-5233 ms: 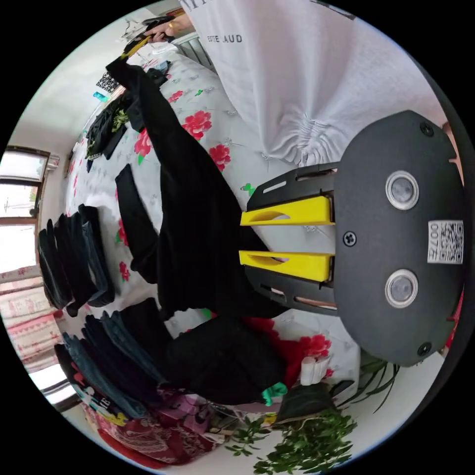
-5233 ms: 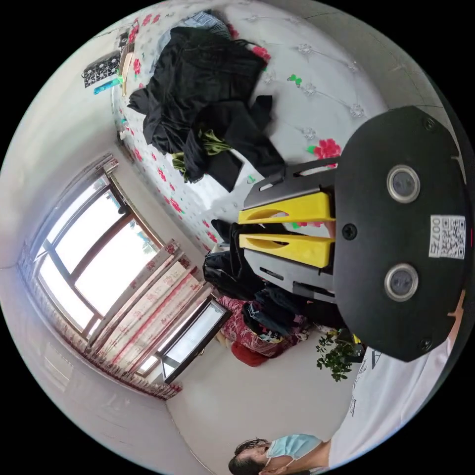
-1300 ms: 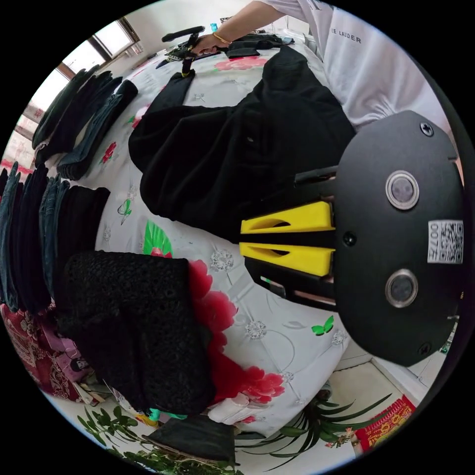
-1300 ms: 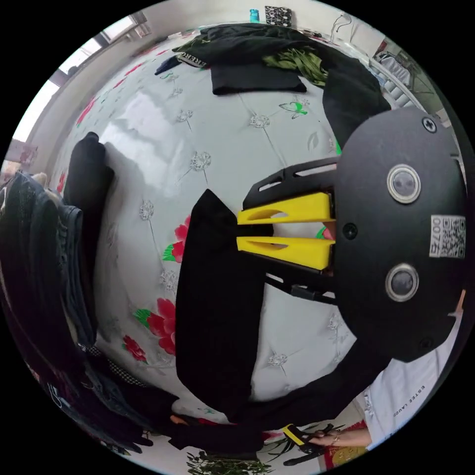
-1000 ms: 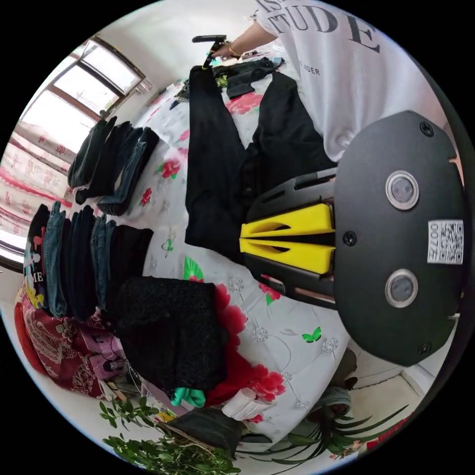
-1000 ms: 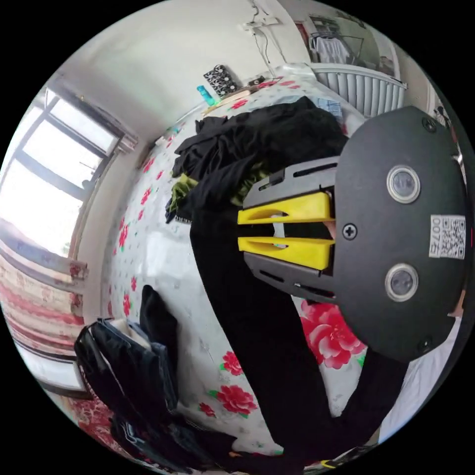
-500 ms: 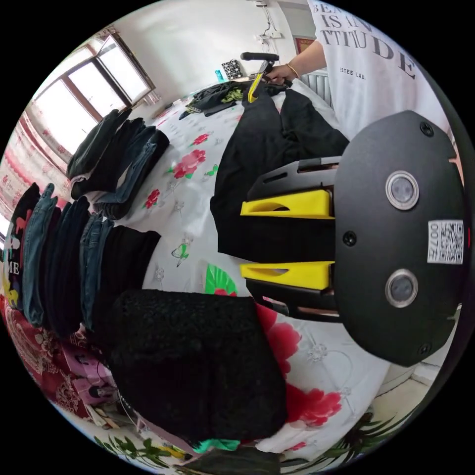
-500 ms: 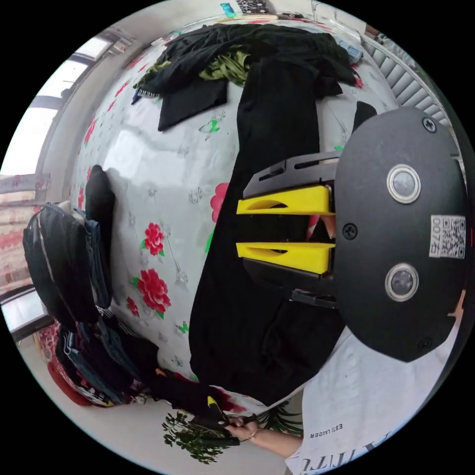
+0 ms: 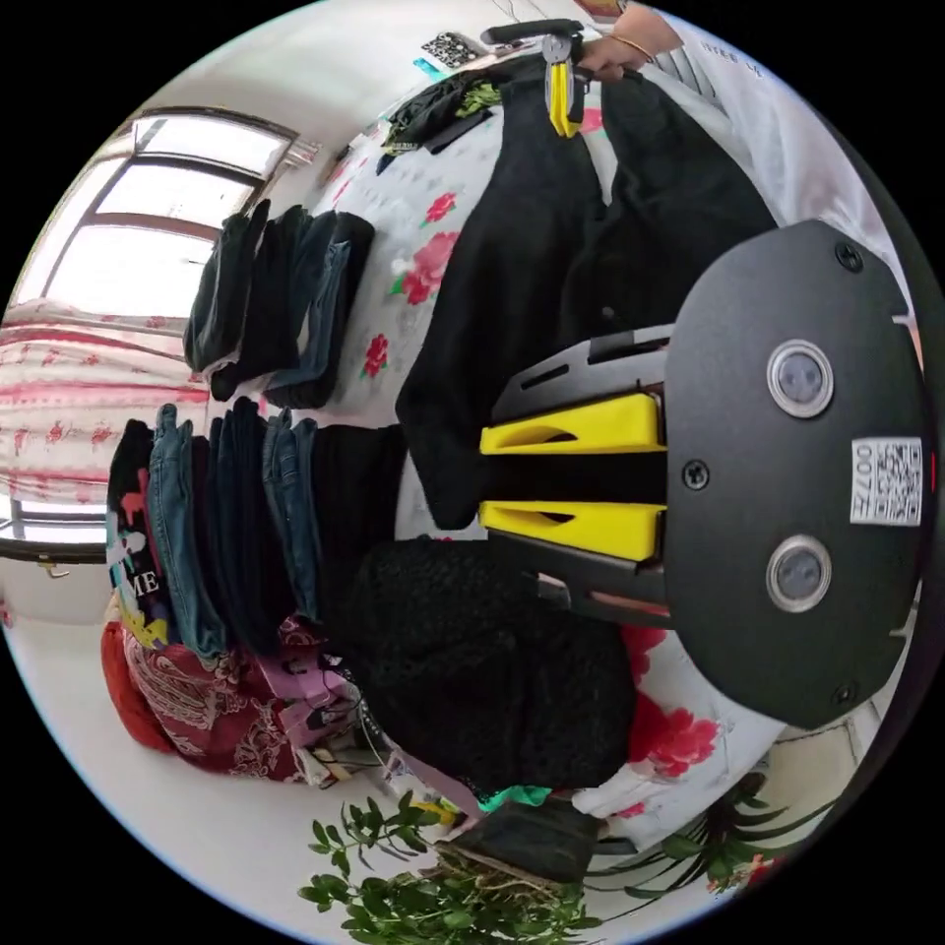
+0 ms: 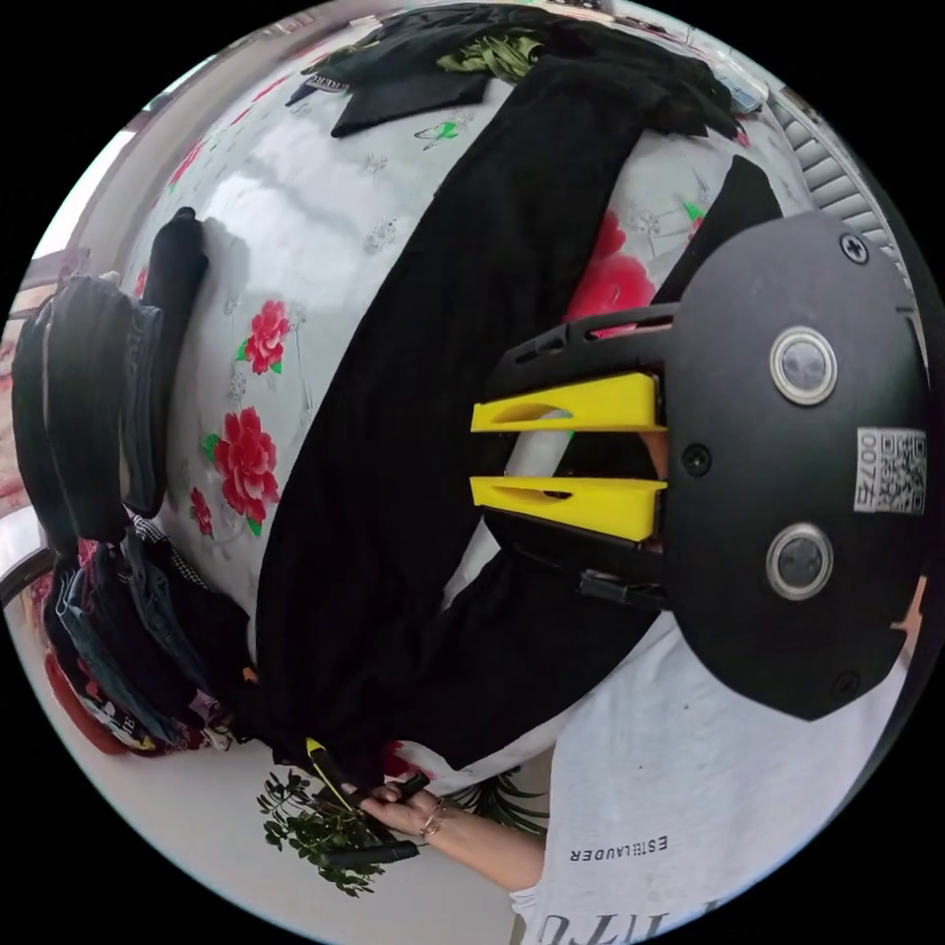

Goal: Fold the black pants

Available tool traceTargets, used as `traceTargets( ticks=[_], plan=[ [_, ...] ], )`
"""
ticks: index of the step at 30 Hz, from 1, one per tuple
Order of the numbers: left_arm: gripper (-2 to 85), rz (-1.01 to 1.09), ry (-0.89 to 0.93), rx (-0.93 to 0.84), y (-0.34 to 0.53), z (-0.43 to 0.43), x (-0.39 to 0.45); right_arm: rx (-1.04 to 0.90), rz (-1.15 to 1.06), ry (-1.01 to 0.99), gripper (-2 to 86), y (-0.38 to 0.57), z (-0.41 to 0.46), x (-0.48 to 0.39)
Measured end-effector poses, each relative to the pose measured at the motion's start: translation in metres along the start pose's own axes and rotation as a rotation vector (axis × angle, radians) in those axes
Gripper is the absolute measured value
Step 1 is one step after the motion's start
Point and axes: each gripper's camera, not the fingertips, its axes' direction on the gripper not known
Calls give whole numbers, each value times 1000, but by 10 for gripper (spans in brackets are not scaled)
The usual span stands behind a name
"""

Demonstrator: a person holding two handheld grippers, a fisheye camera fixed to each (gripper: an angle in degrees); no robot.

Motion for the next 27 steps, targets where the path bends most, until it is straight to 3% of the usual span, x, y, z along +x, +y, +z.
traceTargets(
  ticks=[3, 6, 11, 16, 20, 23, 27],
  plan=[
    [68, -93, -117, -169, 6, 21, -18, 5, 65, -10, 60, 16, -12, 20],
    [65, -159, -198, -156, 14, 2, -31, 43, 156, 8, 63, 48, -37, 48],
    [66, -160, -81, -214, 68, -16, -22, 64, 410, 105, 65, 133, -72, 115],
    [56, -74, -89, -435, 135, 2, 29, 85, 730, 230, 70, 233, -95, 176],
    [26, 44, -162, -465, 145, 16, 57, 39, 899, 209, 77, 279, -82, 212],
    [-1, 154, -207, -533, 136, 27, 76, 85, 900, 232, 59, 288, -82, 209],
    [-8, 240, -247, -569, 139, 28, 87, 10, 740, 242, 22, 279, -87, 192]
  ],
)
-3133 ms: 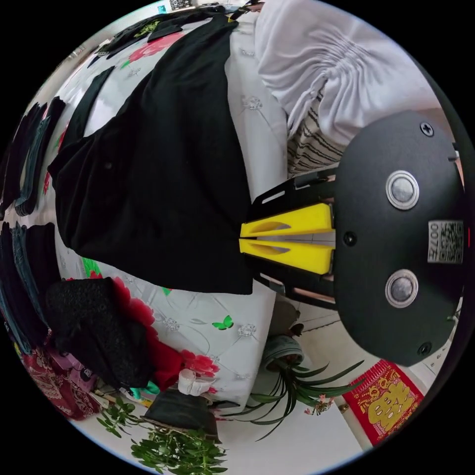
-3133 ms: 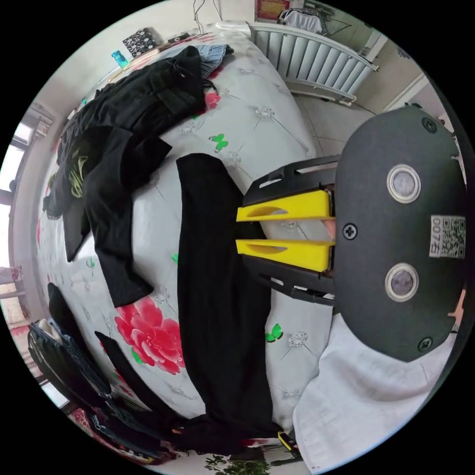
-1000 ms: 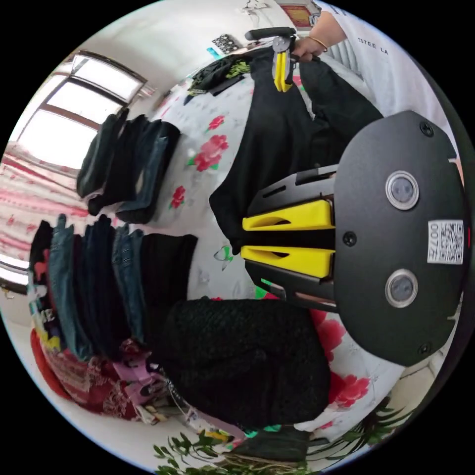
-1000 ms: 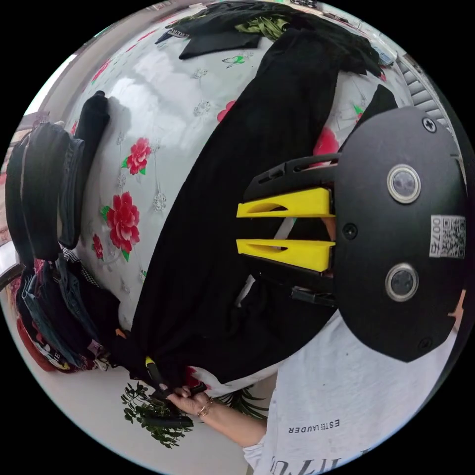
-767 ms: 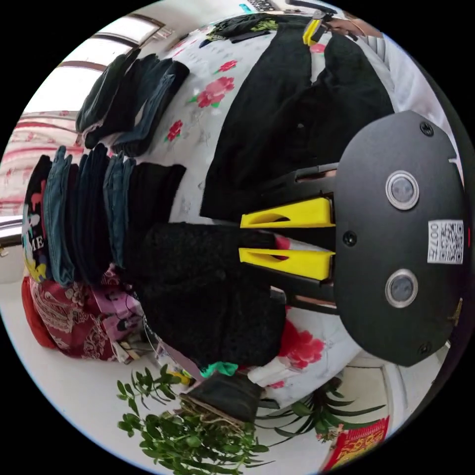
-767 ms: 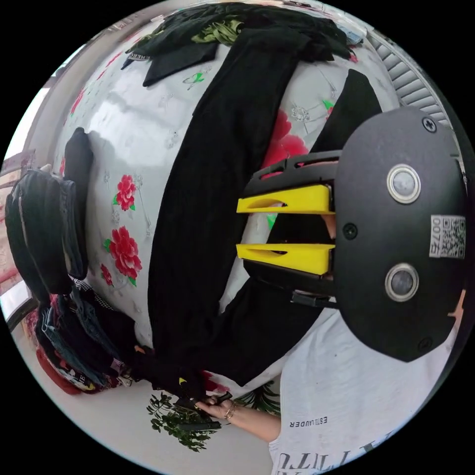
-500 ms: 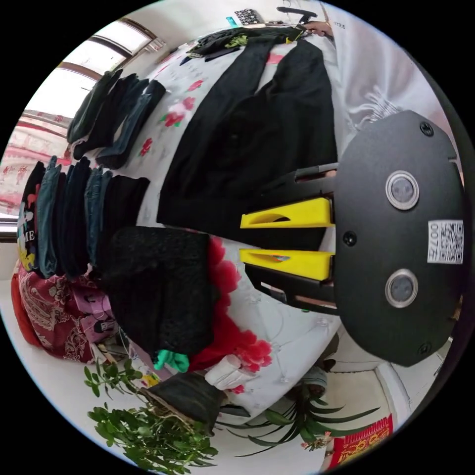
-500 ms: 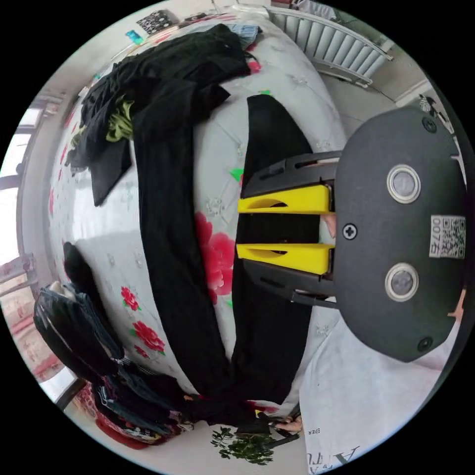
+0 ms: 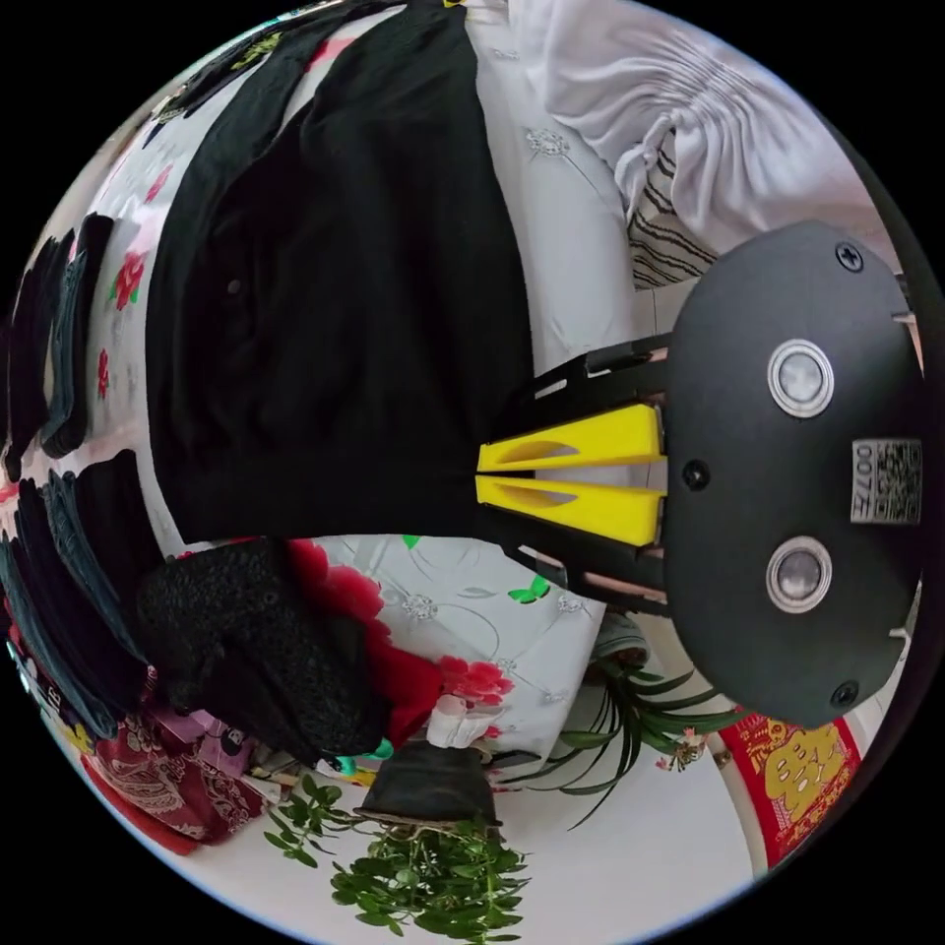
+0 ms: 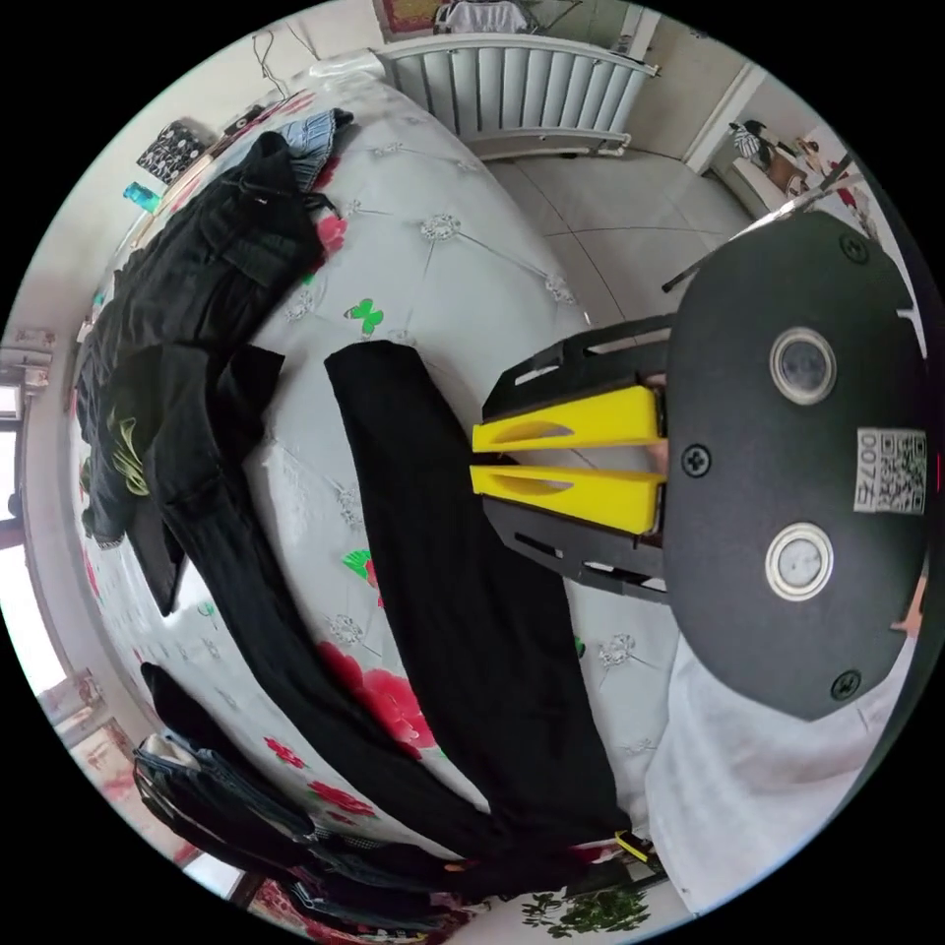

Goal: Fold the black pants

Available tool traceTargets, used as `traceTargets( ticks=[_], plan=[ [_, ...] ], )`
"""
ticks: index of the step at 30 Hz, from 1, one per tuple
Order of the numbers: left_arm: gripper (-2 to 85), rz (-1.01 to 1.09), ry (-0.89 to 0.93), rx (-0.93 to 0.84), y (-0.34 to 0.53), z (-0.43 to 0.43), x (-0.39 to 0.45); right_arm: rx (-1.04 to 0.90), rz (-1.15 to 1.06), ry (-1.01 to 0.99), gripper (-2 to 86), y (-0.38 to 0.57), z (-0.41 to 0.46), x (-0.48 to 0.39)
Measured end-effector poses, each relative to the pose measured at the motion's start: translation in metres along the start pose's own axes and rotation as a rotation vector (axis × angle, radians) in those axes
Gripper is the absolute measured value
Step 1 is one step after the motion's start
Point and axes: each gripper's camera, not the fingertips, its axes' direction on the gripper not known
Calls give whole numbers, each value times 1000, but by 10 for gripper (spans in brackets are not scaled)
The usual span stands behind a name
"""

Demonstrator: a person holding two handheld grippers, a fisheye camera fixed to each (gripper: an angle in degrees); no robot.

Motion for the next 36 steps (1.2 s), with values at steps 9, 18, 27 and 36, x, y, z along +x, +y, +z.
traceTargets(
  ticks=[9, 18, 27, 36],
  plan=[
    [-5, -152, 100, -30, 58, -17, -25, 149, 20, -29, 40, 41, -64, 22],
    [81, -193, 204, 237, -39, -61, -61, 163, -297, -116, 74, -107, -68, -105],
    [88, -22, 213, 107, -196, -20, -32, -20, -497, 33, 69, -212, -25, -219],
    [15, 131, 108, 107, -194, -20, 1, 4, -574, -2, 5, -202, -49, -217]
  ],
)
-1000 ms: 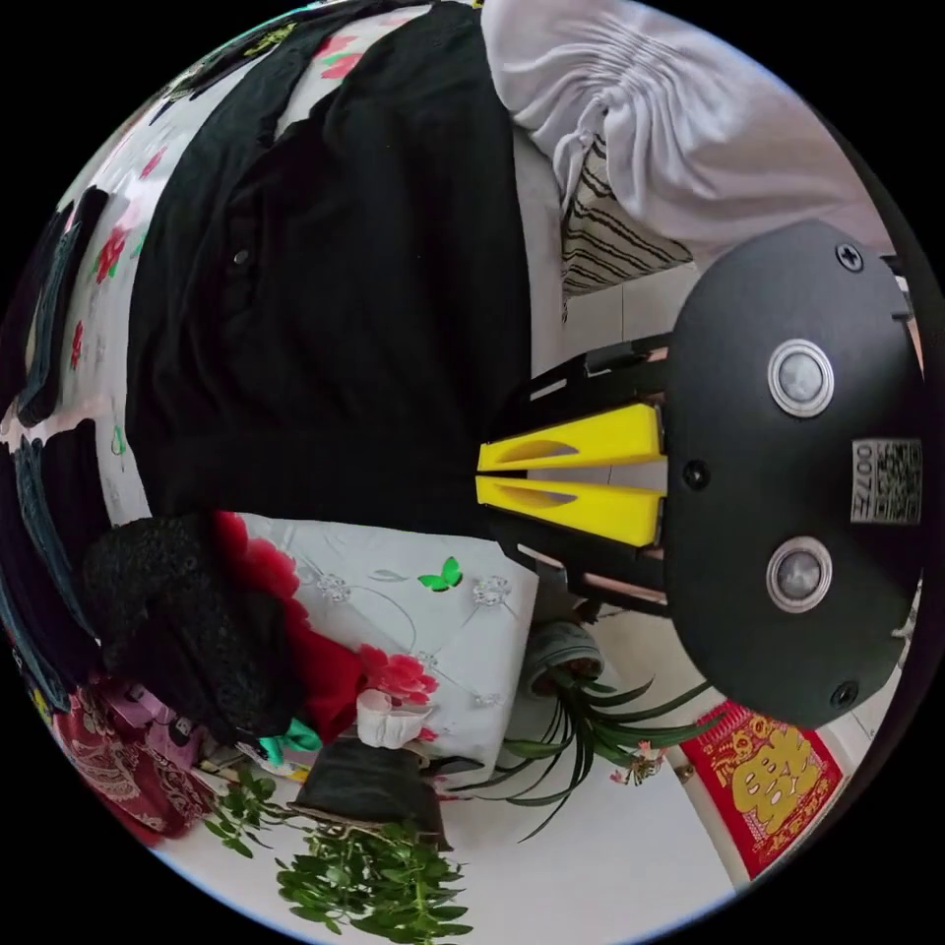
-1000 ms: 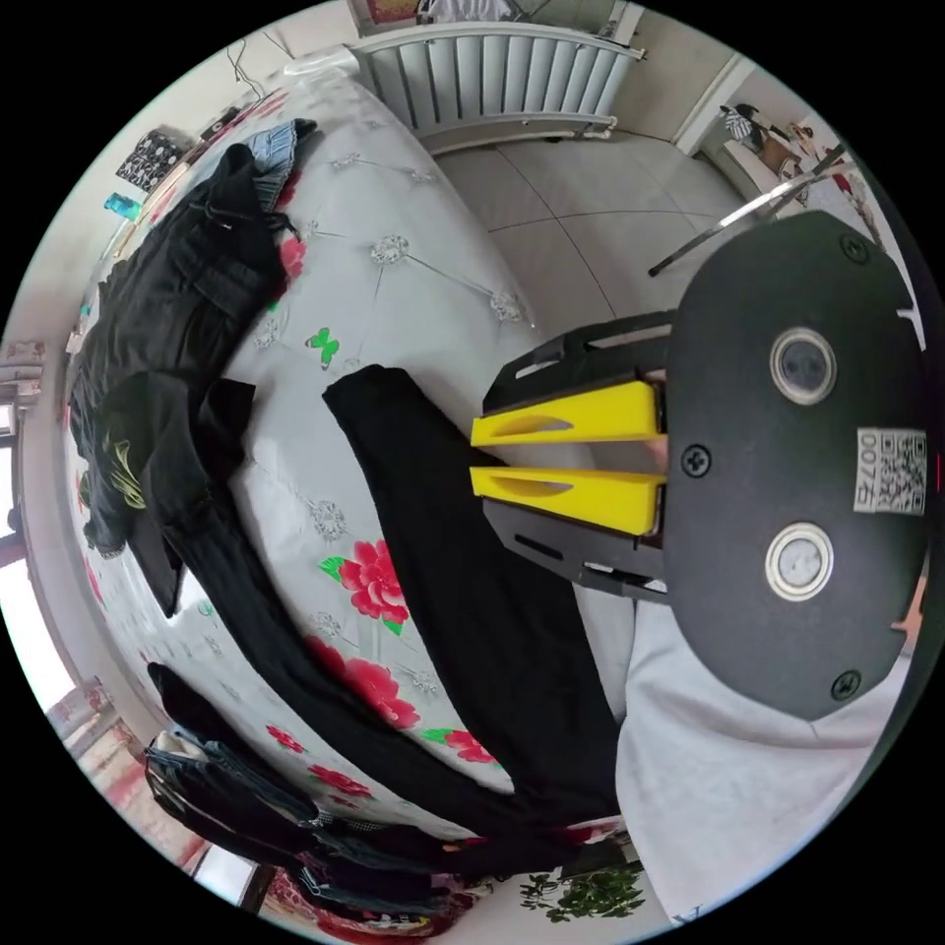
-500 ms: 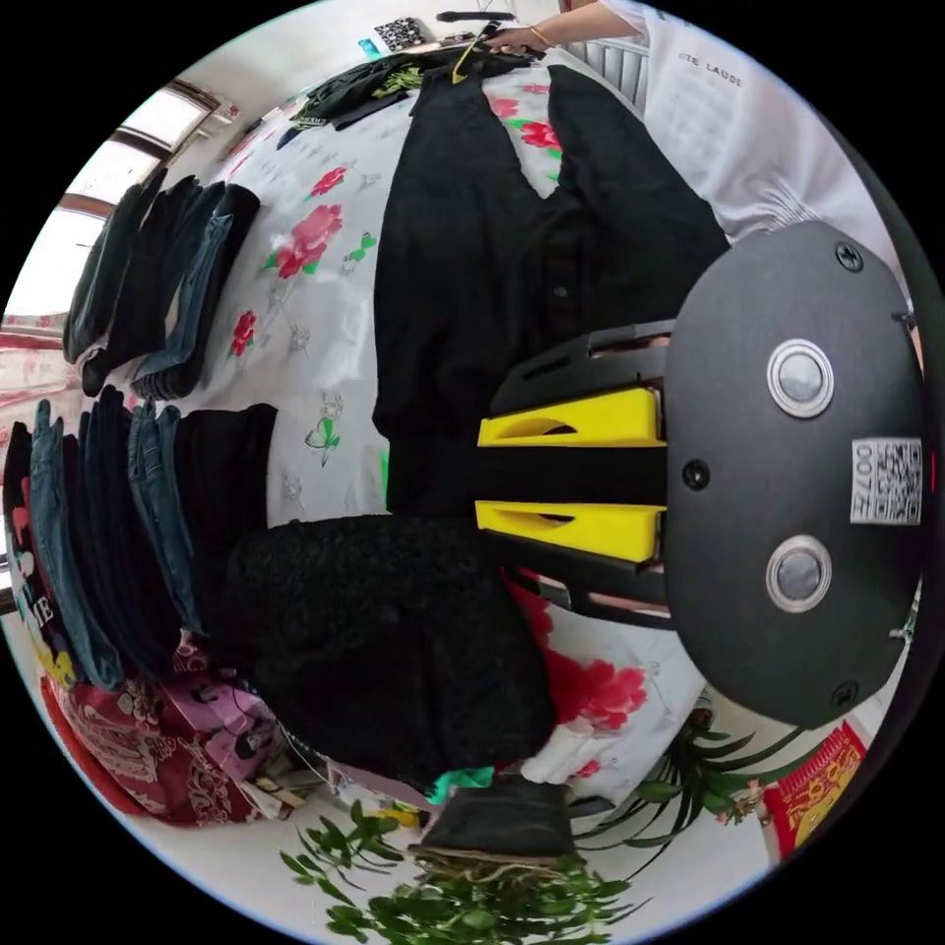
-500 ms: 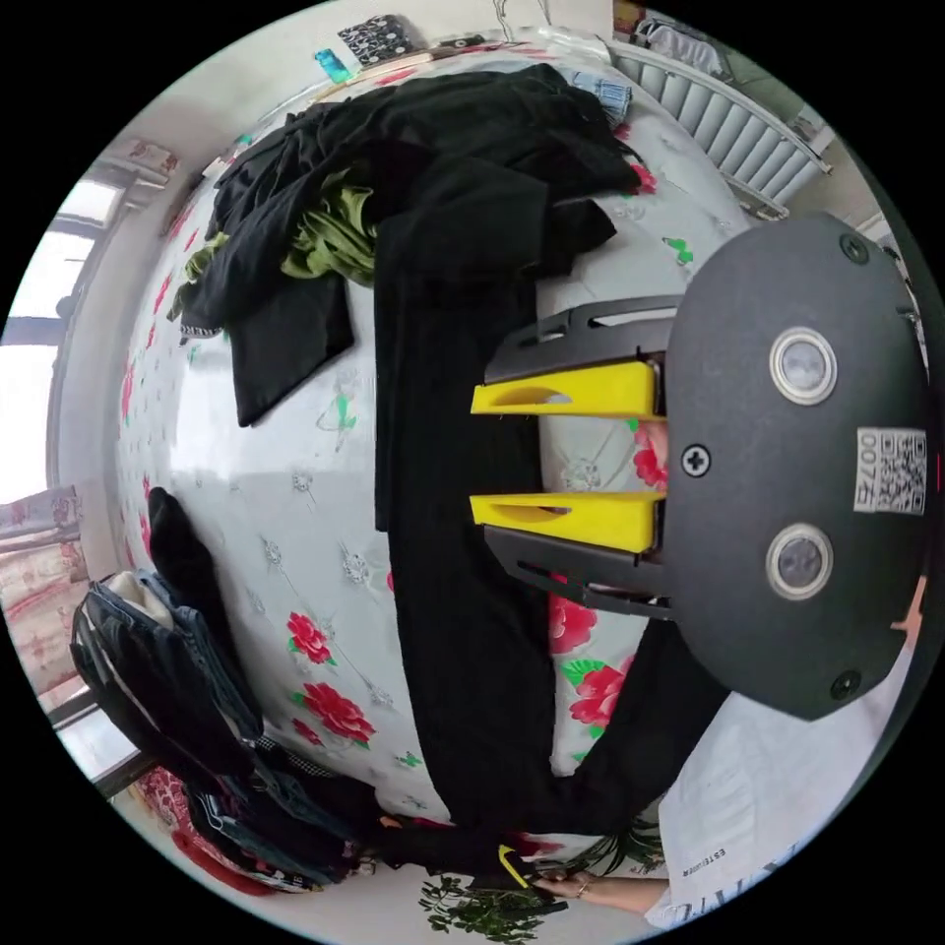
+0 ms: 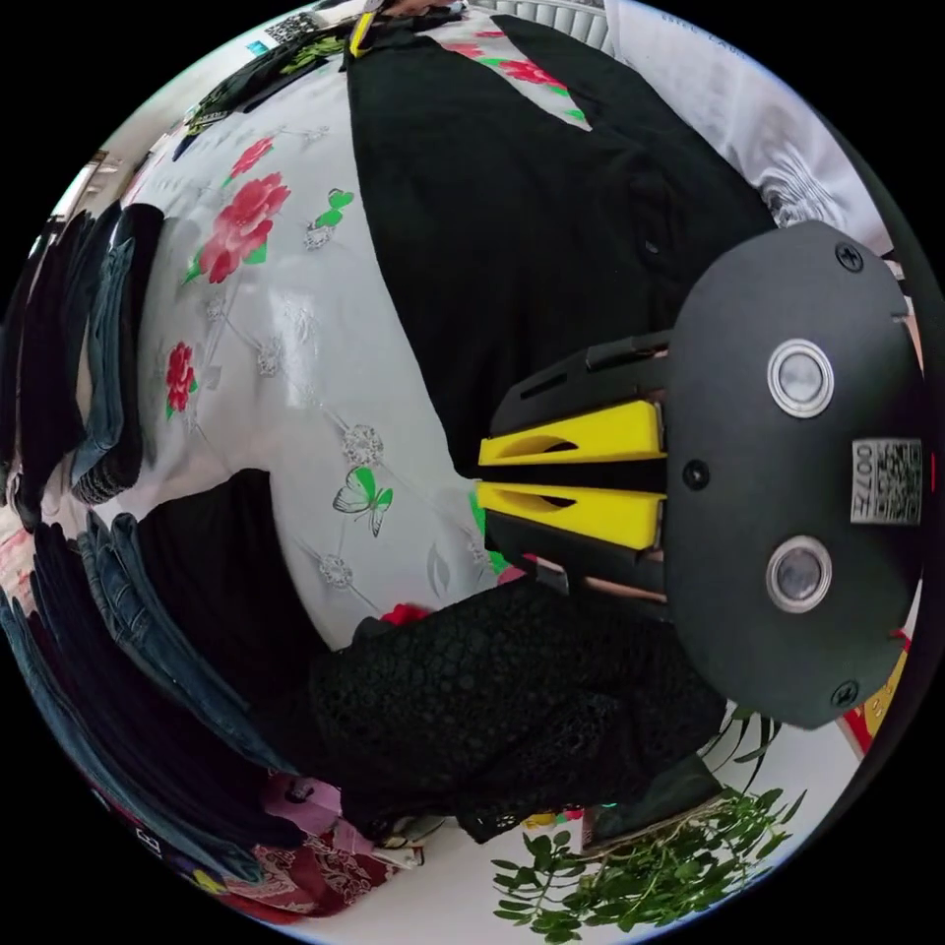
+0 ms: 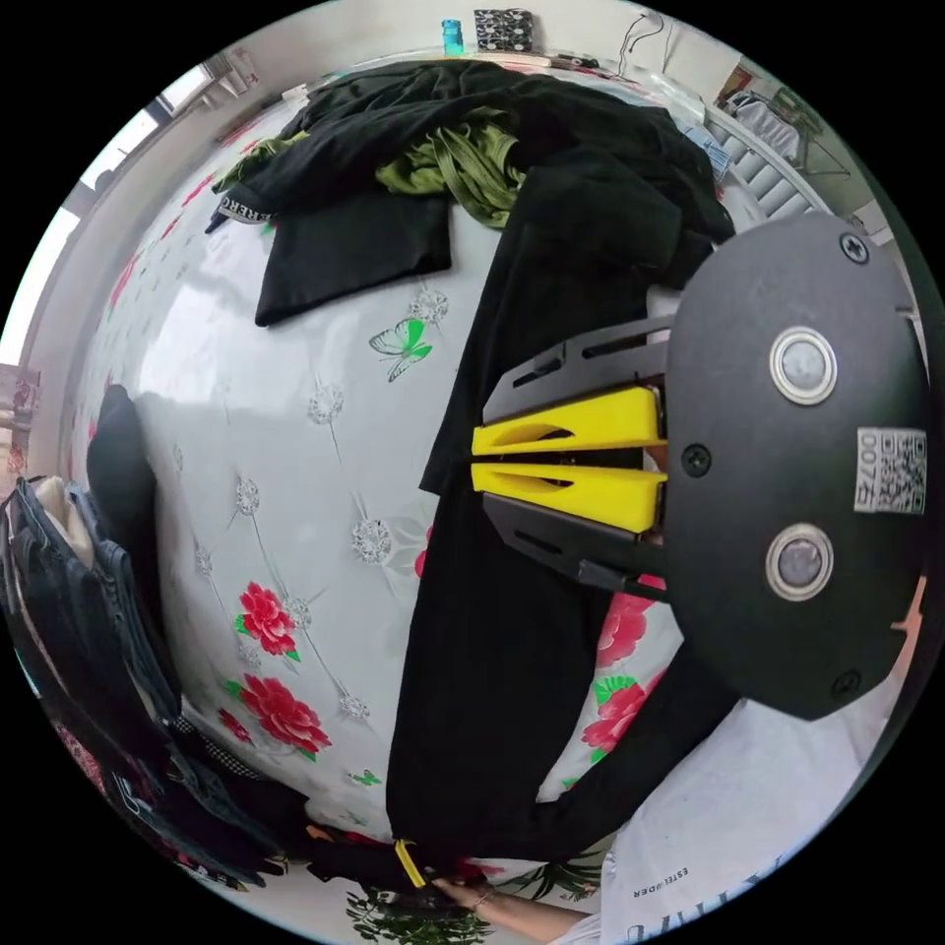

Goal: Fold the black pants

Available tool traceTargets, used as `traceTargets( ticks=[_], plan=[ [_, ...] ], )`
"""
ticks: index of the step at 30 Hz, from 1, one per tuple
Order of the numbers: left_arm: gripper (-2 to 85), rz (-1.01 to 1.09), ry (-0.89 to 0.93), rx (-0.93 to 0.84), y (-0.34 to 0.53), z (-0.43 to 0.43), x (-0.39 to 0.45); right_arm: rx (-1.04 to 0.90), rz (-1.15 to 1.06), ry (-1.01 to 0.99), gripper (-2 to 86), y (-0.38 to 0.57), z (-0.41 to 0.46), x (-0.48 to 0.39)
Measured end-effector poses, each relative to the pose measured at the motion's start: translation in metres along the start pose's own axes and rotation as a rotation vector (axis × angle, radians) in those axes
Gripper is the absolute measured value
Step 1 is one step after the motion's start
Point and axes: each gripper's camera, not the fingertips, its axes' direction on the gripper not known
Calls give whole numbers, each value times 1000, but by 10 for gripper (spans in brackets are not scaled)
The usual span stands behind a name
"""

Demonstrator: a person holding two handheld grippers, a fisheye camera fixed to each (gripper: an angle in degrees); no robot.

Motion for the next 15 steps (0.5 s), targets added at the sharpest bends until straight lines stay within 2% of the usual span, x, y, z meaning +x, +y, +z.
traceTargets(
  ticks=[2, 6, 9, 12, 15],
  plan=[
    [9, -49, 22, 48, 10, -17, -9, 99, 17, -5, 2, 15, -28, 4],
    [3, -156, 140, 314, 70, -97, -36, 374, 48, -86, -1, 75, -116, 15],
    [2, -188, 147, 438, 131, -148, -40, 510, 39, -71, -2, 132, -167, 12],
    [1, -200, 139, 510, 200, -183, -34, 586, 49, -48, -1, 205, -195, 6],
    [-2, -220, 138, 470, 265, -183, -22, 509, 92, -57, 0, 279, -179, -2]
  ],
)
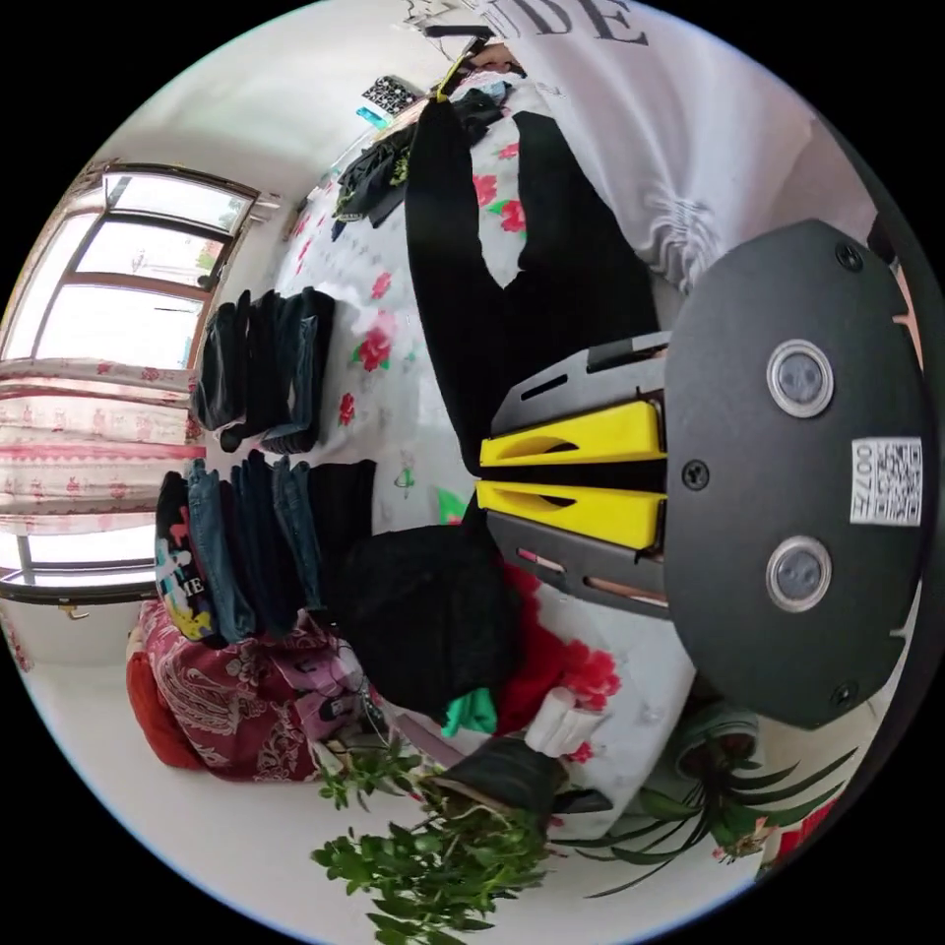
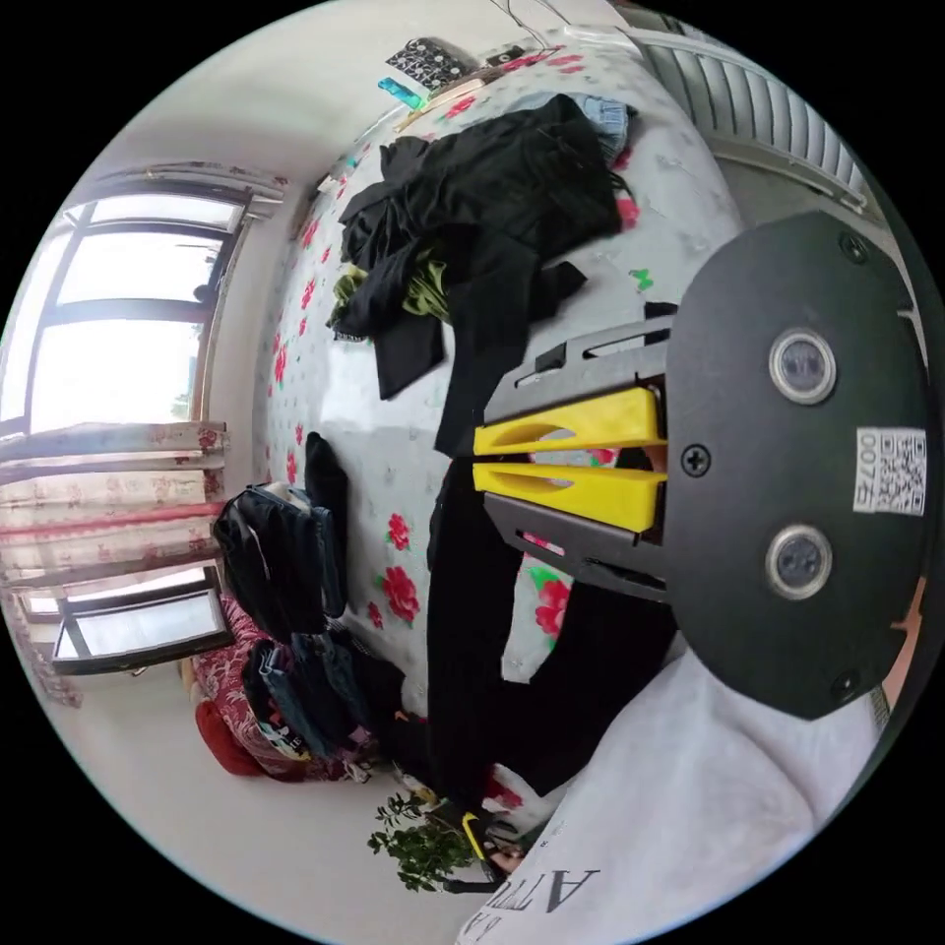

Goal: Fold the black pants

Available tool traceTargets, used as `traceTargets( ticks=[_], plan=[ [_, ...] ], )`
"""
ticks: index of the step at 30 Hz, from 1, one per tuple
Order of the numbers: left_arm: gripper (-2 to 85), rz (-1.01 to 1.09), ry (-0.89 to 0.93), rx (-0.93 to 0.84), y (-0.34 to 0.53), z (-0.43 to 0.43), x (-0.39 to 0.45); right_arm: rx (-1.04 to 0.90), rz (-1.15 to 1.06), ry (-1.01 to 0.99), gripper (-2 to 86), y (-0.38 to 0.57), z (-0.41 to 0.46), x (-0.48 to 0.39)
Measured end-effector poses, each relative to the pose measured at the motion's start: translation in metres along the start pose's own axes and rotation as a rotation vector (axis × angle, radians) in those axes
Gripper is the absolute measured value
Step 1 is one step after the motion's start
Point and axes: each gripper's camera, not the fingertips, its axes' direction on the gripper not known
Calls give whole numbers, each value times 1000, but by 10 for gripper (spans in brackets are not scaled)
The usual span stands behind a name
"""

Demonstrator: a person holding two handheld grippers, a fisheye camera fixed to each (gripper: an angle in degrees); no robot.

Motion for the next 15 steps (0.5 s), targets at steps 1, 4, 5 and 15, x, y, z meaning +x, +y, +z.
traceTargets(
  ticks=[1, 4, 5, 15],
  plan=[
    [-4, -17, 4, -55, 24, 1, -1, -44, 10, -6, 1, 17, 2, 0],
    [-8, -80, -1, -254, 83, 31, -8, -357, 114, -116, 9, 98, 33, 6],
    [-8, -89, 5, -292, 93, 38, -9, -439, 149, -139, 15, 123, 39, 8],
    [-9, -24, -19, -405, 108, 52, -16, -247, 37, -116, 70, 95, 27, 0]
  ],
)
